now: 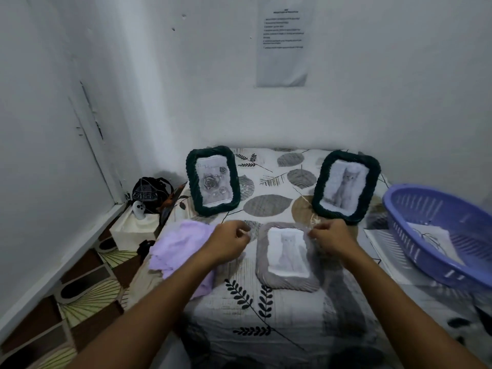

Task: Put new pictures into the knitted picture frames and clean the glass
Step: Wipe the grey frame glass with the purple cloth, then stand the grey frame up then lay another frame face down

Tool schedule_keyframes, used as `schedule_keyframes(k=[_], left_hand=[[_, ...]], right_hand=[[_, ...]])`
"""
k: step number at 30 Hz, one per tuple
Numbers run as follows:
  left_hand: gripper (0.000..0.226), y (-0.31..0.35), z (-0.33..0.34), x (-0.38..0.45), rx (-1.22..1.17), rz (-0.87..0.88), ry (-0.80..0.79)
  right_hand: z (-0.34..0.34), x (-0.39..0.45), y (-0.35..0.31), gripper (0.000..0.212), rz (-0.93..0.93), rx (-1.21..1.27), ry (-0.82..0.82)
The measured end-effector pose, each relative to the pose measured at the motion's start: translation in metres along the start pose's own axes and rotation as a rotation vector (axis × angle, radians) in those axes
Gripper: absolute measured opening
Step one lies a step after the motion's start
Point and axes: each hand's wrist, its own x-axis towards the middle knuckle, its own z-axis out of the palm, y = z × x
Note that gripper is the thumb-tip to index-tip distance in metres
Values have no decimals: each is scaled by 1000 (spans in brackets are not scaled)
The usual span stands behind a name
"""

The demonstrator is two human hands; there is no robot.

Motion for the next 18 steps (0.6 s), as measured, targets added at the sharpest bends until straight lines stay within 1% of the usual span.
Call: schedule_keyframes(k=[2,4,8,10,13,15,18], left_hand=[[35,8,19,2,-12,-61,-25],[39,14,31,5,-76,-140,-18],[44,23,47,6,-218,-282,46],[45,24,53,6,-313,-343,85],[41,21,55,7,-559,-428,168],[31,20,55,4,-732,-444,240],[27,18,55,-2,-929,-430,335]], right_hand=[[-6,-7,9,16,15,-28,-4],[-7,-14,16,17,21,-19,-29],[2,-23,18,23,21,73,-45],[6,-23,17,26,53,138,-39],[11,-18,21,41,122,235,18],[13,-19,21,42,153,338,100],[15,-19,20,47,181,580,162]])
